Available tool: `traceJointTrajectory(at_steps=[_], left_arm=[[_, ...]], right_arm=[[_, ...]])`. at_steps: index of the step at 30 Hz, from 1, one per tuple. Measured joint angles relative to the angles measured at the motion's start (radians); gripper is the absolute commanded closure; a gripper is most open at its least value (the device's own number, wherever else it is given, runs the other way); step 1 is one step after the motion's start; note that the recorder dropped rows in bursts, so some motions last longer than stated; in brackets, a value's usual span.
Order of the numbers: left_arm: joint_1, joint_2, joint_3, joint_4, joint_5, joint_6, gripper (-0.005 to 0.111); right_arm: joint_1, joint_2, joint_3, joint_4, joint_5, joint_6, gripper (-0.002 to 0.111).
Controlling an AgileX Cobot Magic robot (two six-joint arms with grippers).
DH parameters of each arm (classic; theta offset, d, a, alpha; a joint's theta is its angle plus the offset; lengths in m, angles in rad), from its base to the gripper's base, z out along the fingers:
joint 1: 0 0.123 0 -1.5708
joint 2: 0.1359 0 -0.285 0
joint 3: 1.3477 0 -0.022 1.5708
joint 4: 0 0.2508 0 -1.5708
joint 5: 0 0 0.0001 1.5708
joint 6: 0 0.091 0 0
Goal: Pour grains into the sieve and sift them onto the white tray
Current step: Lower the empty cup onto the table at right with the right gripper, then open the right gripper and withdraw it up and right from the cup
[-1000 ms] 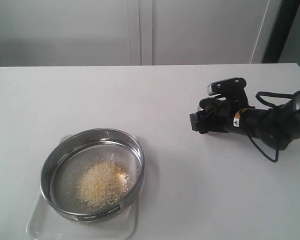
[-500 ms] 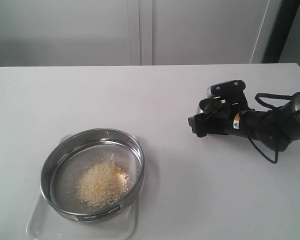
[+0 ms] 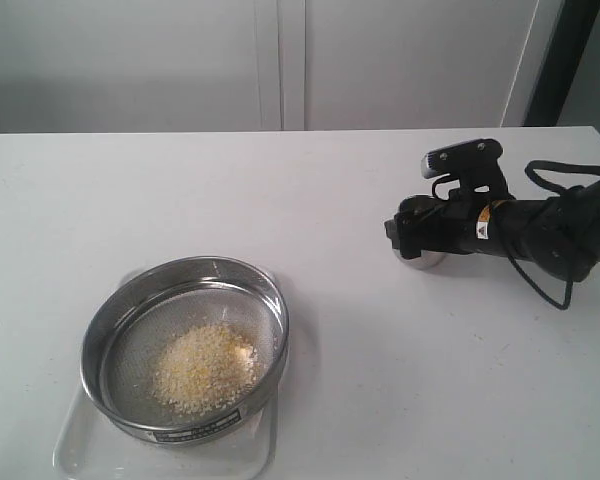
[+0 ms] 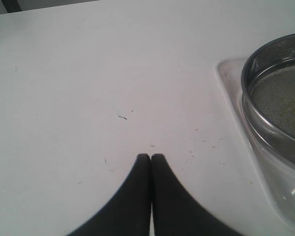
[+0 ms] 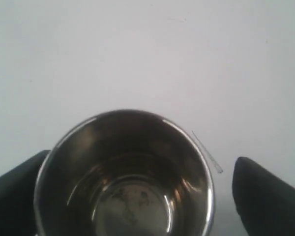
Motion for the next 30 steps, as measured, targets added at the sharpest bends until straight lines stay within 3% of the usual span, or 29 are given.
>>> traceJointTrajectory(at_steps=[7,12,15,19,23,30], left_arm=[[0.000,0.000,0.000,0.000,0.000,0.000,0.107],[0.000,0.000,0.000,0.000,0.000,0.000,0.107],[0.000,0.000,0.000,0.000,0.000,0.000,0.107],[0.000,0.000,0.000,0.000,0.000,0.000,0.107],[0.000,0.000,0.000,0.000,0.000,0.000,0.107],[0.000,0.000,0.000,0.000,0.000,0.000,0.107]], right_arm=[[0.005,-0.112,0.002,-0.296,0.079,0.350,0.019],[0.006,-0.251,0.008,-0.338,0.159,0.415,0.023],[0.016,-0.314,0.023,-0.377,0.173,0.467,0.038],[0.033,-0.378,0.044,-0.499,0.173,0.535,0.078],[0.047,-0.447,0.069,-0.622,0.180,0.548,0.107],[0.048,-0.558,0.073,-0.764,0.428,0.485,0.108]])
